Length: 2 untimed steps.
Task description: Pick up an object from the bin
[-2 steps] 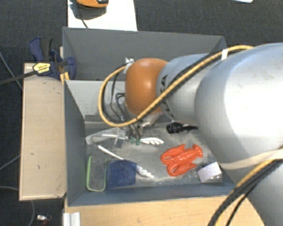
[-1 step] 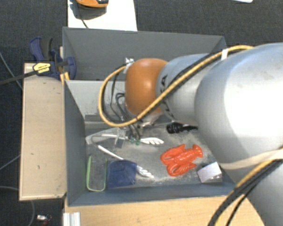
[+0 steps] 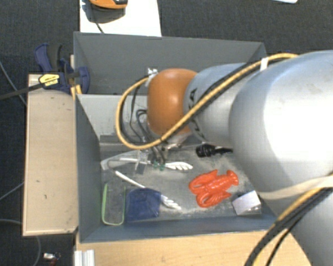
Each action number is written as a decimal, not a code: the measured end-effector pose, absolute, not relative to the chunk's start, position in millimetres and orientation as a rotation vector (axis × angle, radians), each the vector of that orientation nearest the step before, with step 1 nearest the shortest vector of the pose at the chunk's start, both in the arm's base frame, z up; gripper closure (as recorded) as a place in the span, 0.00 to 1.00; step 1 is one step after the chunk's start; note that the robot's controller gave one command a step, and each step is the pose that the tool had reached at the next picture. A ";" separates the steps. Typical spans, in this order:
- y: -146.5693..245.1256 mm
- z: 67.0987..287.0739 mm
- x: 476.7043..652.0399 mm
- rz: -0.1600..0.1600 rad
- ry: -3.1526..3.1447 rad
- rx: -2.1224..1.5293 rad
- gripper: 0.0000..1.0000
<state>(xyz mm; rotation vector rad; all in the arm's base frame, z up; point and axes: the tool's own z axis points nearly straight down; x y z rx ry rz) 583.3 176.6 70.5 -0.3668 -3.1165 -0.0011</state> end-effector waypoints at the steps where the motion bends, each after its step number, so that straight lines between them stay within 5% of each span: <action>1: 176.6 70.5 583.3 -0.001 -3.116 -0.367 1.00; 2: 176.6 70.5 583.3 -0.001 -3.116 -0.368 1.00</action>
Offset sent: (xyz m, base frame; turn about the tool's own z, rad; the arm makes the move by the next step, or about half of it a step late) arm 0.0000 0.0000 0.0000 0.0000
